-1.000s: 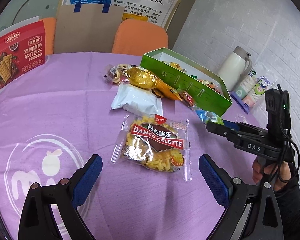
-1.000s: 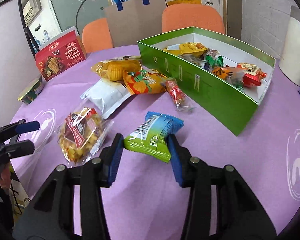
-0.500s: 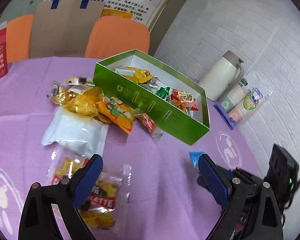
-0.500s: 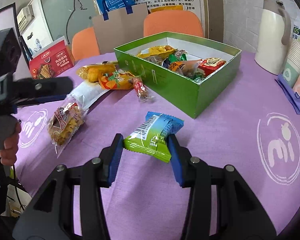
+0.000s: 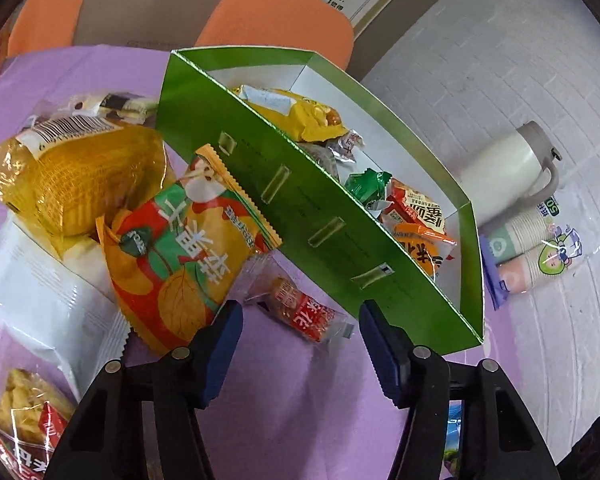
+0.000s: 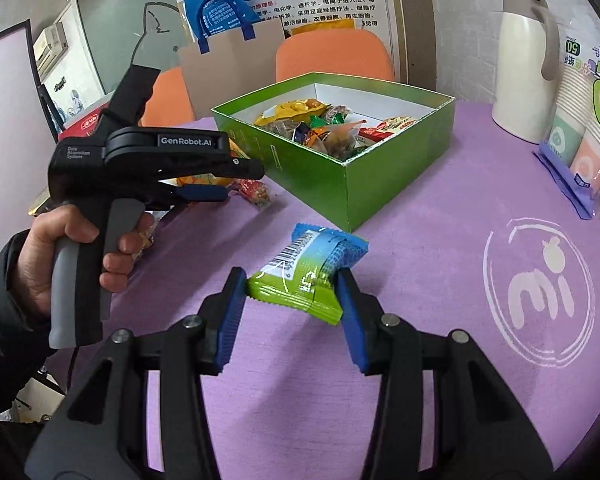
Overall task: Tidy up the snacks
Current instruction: 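Grasp the small red candy with left tool while right tool holds the green bag, then lower both snacks into the green box and open both tools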
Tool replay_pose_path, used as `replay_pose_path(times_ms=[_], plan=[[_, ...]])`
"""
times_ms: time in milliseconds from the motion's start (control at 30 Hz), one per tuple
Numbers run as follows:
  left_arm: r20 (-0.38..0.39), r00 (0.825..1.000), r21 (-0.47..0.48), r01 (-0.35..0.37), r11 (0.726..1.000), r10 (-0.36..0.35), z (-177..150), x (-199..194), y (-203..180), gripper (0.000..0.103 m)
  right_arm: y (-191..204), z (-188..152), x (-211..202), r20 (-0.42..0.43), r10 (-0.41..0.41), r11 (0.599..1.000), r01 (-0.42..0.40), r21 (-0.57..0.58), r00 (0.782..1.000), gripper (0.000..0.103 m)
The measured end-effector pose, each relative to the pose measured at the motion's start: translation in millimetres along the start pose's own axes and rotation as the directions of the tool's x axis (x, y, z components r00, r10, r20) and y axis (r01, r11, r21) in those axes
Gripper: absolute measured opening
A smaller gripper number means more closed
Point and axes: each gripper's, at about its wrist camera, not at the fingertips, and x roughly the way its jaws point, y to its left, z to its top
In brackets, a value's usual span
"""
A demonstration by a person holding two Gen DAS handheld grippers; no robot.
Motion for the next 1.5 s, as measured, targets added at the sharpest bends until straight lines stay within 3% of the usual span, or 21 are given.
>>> replay_pose_path(times_ms=[200,300,433,700,833,967,1133,1300,1500], plan=[[0.006,1.000,0.026,-0.024,0.999,0.024,1,3,-5,0.054,-3,-4,5,-0.017,0.009,1.000,-0.009,0.015,1.000,0.048],[-0.019,1.000,0.045,-0.021,0.999,0.022,3,9,-3,0.025,-5,-5,4,-0.022,0.010,1.000,-0.009,0.027,1.000,0.048],[-0.028,1.000,0.046,-0.005,0.999,0.006,-1,5,0,0.022,-1,-5,-3,-0.014,0.007,1.000,-0.007,0.022,1.000,0.048],[-0.002,0.998,0.152,0.063,0.986,-0.064,-14,-49,-20,0.022,7,9,-14,0.032,-0.009,1.000,0.009,-0.004,0.999,0.047],[0.053,0.992,0.202,0.099,0.974,-0.112,-1,-79,-41,0.022,7,28,-21,0.092,-0.018,1.000,0.019,-0.006,0.996,0.047],[0.092,0.989,0.233,0.091,0.968,-0.116,23,-89,-59,0.022,2,57,-23,0.161,-0.040,0.999,0.039,0.004,0.986,0.047],[0.123,0.987,0.265,0.064,0.962,-0.099,51,-85,-76,0.022,-11,85,-5,0.211,-0.101,0.995,0.101,0.010,0.972,0.047],[0.114,0.991,0.278,0.032,0.960,-0.066,70,-62,-77,0.022,-31,103,31,0.182,-0.148,0.989,0.143,0.037,0.972,0.047],[0.081,0.996,0.266,0.014,0.964,-0.036,84,-27,-70,0.022,-47,118,69,0.147,-0.143,0.989,0.134,0.066,0.979,0.047]])
